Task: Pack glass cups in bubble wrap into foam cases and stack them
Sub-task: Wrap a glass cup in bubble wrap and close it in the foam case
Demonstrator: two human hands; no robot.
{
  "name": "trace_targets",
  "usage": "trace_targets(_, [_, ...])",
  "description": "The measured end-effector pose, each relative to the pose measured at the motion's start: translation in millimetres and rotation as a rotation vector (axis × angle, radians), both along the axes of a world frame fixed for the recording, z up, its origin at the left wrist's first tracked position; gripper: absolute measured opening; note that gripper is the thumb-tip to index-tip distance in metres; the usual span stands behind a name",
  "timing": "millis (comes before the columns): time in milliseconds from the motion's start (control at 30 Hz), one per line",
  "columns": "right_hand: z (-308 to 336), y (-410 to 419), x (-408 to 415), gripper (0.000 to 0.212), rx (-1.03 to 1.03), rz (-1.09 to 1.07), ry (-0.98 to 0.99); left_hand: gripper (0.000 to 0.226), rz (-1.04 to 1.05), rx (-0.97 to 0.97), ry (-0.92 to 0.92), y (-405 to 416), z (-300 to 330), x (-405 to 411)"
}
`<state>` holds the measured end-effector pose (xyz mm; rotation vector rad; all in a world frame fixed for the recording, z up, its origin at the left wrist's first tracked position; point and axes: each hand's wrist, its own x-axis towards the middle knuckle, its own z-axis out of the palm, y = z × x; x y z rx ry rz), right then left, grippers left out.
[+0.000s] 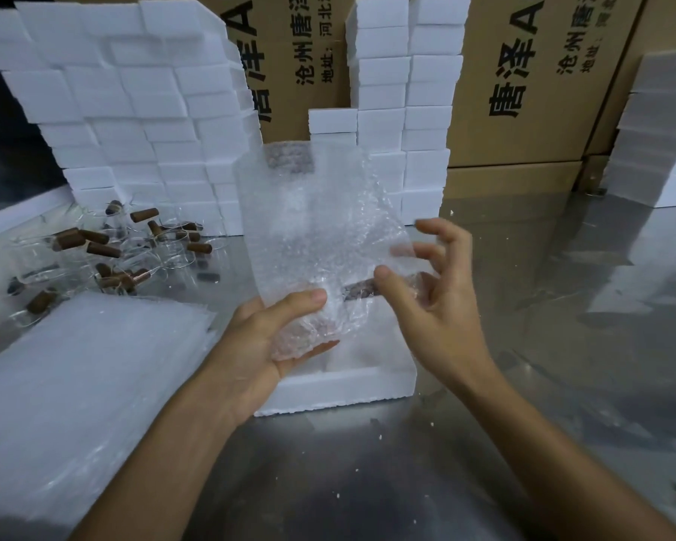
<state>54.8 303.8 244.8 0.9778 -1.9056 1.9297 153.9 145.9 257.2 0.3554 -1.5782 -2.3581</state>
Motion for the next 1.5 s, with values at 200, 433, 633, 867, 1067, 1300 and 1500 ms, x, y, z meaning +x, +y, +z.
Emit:
trace_targets(200, [-4,-2,0,0.052,0.168,0.097,-0.064,0.055,-0.167,-0.048,0.045,1,0,4])
trace_targets(433, [-4,-4,2,0.033,0.251,0.02,0.013,0.049,-0.271,-0.031,0.158,3,-2,5])
trace_targets(633, [-7,-7,4,0.047,0.134,-0.059,0.086,0.044,-0.288,-0.019,0.204,10,-5,3])
trace_targets(867, [-2,-12,10,0.054,0.02,0.092,-0.29,0.06,-0.305,-0.055,0.256,8,-8,2])
trace_targets(1067, [0,-11,11,0.057,0.023,0.073,-0.339,0.049,-0.27,-0.127,0.279,8,-3,4])
trace_targets(1300, [7,-6,11,0.061,0.073,0.066,-0.246,0.034,0.01,-0.228,0.123,-14,9,5])
trace_targets(1500, [3,-9,15,0.056,0.102,0.068,-0.121,0.035,0.211,-0.467,0.223,-13,11,8])
